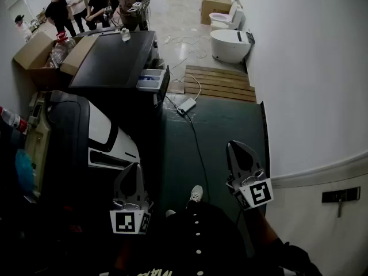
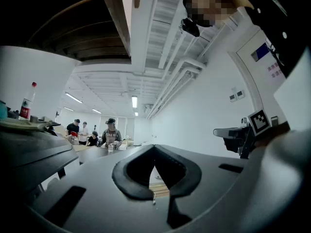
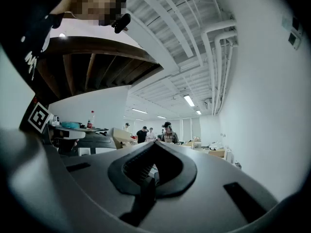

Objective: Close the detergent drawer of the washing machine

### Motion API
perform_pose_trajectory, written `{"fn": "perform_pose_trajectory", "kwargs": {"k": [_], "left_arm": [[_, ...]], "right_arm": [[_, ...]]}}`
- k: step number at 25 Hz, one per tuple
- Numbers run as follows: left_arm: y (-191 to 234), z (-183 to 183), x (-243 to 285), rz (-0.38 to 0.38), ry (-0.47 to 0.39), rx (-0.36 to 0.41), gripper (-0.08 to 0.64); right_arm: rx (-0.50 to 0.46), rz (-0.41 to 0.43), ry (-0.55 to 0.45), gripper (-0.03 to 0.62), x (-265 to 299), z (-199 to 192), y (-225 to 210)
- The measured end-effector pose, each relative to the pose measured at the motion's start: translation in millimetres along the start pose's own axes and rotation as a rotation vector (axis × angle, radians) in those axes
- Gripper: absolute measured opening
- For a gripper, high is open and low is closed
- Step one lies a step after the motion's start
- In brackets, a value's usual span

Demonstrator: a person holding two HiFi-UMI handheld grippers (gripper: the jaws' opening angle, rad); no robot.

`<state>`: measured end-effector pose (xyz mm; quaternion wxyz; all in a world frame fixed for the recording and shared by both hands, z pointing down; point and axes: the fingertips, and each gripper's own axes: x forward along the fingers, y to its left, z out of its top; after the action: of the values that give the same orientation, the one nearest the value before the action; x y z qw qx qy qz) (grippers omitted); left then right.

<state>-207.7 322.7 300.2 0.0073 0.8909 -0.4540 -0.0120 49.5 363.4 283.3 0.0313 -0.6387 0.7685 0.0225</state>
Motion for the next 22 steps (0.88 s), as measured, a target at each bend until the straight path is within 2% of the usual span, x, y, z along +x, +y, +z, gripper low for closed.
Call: {"fn": "perform_pose_trajectory", "kwargs": {"k": [3,6,11,15,16,17,18,22], "left_arm": [[2,0,1,0.010,0.019,0.002,0.015],[0,0,3,-0.002,0.002,0.000,0.015],[-3,-1,6,-0.007,0.008,0.004,0.015],[-6,-5,10,-0.009,0.010,0.002,0.015],[-7,-6,11,-0.009,0.012,0.003,0.015],[-7,-7,12,-0.008,0.014,0.006,0.015],[-8,-8,13,-0.007,0.017,0.008,0.015],[-11,-10,20,-0.004,0.027,0.008,0.015]], "right_arm": [[0.018,-0.003,-0.017,0.029,0,3,1],[0.055,-0.010,-0.047,0.030,-4,5,0],[0.048,-0.001,-0.007,0.031,-11,-14,-6],[0.061,0.009,-0.034,0.033,-10,-11,-8],[0.068,0.004,-0.025,0.084,-10,-15,-10],[0.076,0.000,-0.013,0.190,-9,-19,-13],[0.081,0.000,-0.002,0.233,-8,-21,-14],[0.092,0.002,0.001,0.218,0,-19,-17]]}}
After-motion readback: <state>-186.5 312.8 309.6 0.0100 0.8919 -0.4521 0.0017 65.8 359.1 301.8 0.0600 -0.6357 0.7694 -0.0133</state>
